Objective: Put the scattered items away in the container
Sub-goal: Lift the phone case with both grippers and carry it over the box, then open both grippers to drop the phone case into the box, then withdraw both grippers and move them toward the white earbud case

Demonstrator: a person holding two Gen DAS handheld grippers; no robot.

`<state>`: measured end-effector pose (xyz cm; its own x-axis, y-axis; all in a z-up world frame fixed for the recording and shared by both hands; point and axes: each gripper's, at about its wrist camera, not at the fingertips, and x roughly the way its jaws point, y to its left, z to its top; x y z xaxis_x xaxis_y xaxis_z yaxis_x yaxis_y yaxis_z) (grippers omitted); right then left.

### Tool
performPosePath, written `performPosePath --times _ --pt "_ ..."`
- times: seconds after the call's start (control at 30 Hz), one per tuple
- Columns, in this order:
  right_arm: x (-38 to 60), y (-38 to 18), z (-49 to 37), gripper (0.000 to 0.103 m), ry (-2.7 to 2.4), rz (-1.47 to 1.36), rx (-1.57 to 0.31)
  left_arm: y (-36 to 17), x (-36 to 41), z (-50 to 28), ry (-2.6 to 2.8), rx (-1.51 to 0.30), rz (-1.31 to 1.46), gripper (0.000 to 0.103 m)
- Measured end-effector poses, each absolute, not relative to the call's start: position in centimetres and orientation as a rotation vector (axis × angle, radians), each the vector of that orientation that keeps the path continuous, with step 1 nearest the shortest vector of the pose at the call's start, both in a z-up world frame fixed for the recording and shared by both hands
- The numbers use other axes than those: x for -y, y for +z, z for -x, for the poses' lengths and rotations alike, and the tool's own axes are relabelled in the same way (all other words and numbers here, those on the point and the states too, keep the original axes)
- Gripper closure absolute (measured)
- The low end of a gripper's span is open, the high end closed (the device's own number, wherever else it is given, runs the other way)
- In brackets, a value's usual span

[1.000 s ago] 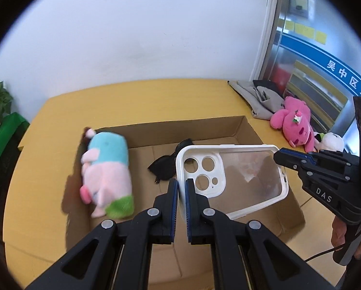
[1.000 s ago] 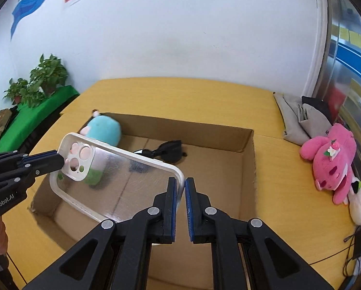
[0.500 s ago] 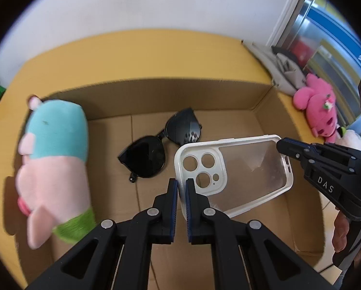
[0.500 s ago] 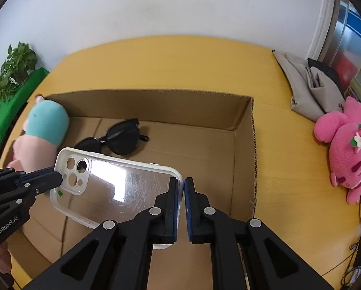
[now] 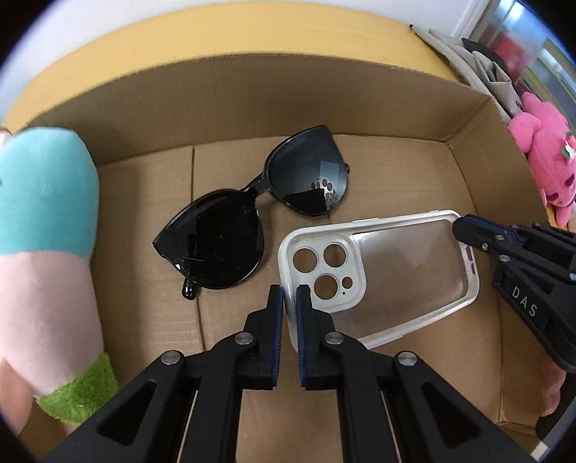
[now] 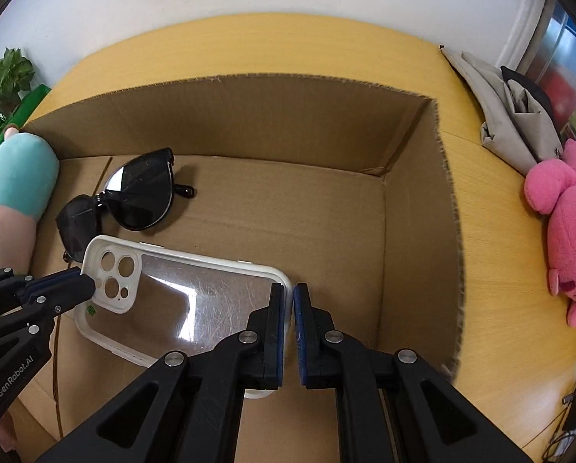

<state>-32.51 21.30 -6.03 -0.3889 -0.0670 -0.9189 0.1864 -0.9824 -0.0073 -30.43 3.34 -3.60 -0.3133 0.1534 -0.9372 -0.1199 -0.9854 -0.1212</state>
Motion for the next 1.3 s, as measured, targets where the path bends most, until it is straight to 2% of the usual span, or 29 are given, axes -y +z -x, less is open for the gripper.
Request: performPosePath --times 0.53,0.6,0.63,0.73,0.83,0.87,0.9,1.0,1.07,1.3 --pt "-20.2 -7.0 32.8 0.096 -2.514 -1.648 -0.266 -3.5 -3.8 31.0 2.44 -0.014 1.702 0.096" --pt "-19.8 -6.8 32.5 0.095 -2.528 -1.636 -0.284 -3.0 -3.8 30.8 2.456 -0.018 1.679 0.093" --pt "-19.6 -6.4 32.0 0.089 -2.536 -1.619 -0.282 -2.6 -3.8 30.7 2.467 -0.017 1.66 0.092" --pt "-19.5 -4.6 30.8 0.048 -2.572 -1.541 -0.261 0.0 -3.5 29.3 2.539 -0.024 1.558 0.08" --pt "-19.4 -2.4 29.1 0.031 -2.594 -1.446 -0.236 3.5 -3.2 26.5 2.639 -0.039 1.39 0.059" --pt "-19.3 -1.6 28.2 0.025 -2.606 -1.409 -0.233 4.8 -3.2 25.2 2.673 -0.046 1.322 0.048" --pt "-19.2 -0.7 27.1 0.023 -2.617 -1.37 -0.226 5.9 -3.1 24.0 2.703 -0.052 1.259 0.038" --pt "-19.1 1.4 23.9 0.016 -2.611 -1.265 -0.194 8.6 -2.8 19.9 2.76 -0.04 1.062 0.031" --pt "-18.7 2.5 21.1 0.007 -2.615 -1.192 -0.186 9.7 -3.1 17.8 2.794 -0.046 0.968 0.026" --pt "-17.2 3.2 12.8 0.003 -2.657 -1.084 -0.188 9.6 -2.8 12.0 2.846 -0.098 0.858 0.024"
